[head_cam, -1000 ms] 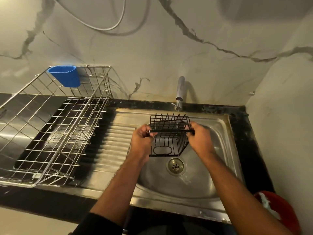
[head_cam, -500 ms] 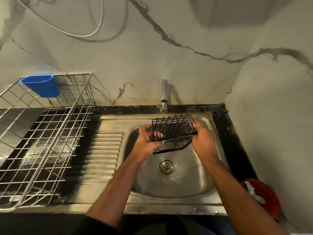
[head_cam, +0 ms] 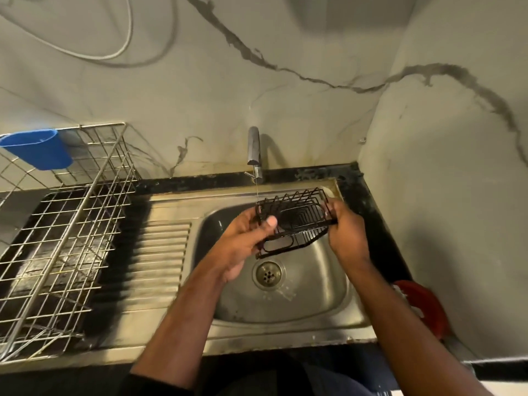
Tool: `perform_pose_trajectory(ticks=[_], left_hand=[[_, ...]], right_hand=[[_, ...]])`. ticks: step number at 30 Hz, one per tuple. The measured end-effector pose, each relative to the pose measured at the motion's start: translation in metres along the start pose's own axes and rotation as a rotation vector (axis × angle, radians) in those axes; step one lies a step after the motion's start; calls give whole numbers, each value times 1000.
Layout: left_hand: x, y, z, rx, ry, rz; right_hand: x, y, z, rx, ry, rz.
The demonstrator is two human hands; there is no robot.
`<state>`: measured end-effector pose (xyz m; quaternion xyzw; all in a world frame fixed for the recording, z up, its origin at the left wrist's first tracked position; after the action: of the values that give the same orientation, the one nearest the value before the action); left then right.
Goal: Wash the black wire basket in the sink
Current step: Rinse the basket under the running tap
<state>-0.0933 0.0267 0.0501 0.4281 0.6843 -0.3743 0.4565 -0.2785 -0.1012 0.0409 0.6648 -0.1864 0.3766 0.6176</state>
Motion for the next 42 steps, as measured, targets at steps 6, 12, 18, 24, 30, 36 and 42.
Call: perform_pose_trajectory(ticks=[6,12,18,24,30,36,42], left_hand=[[7,9,2,-339,91,-197],[12,26,-7,-435,85,-317],[15,40,-10,-448,94,-347],[12,60,-12,-472,56,-349],[-8,53,-13,-386,-96,-158],[-14,18,-9,-421,-234,51],[-1,-12,-18,-458,-369,395]], right_hand=[[23,-8,5,101,85,48],[36,-28,4,174,152,17],[46,-50,8,272,99,97],[57,-51,9,261,10,354],[71,-28,15,210,48,254],[99,-11,-5,30,311,-245],[80,-19,-5,276,-234,515]])
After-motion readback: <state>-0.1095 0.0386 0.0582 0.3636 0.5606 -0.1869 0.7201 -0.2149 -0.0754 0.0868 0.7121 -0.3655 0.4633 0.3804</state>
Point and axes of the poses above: each hand's wrist, its own z-axis towards the middle knuckle, its own y-axis out of the back of the hand, x = y × z, the point moved 3 cm from there along z, towards the middle knuckle, and after that the axes turned 2 degrees about -y, right-handed, at the moved point
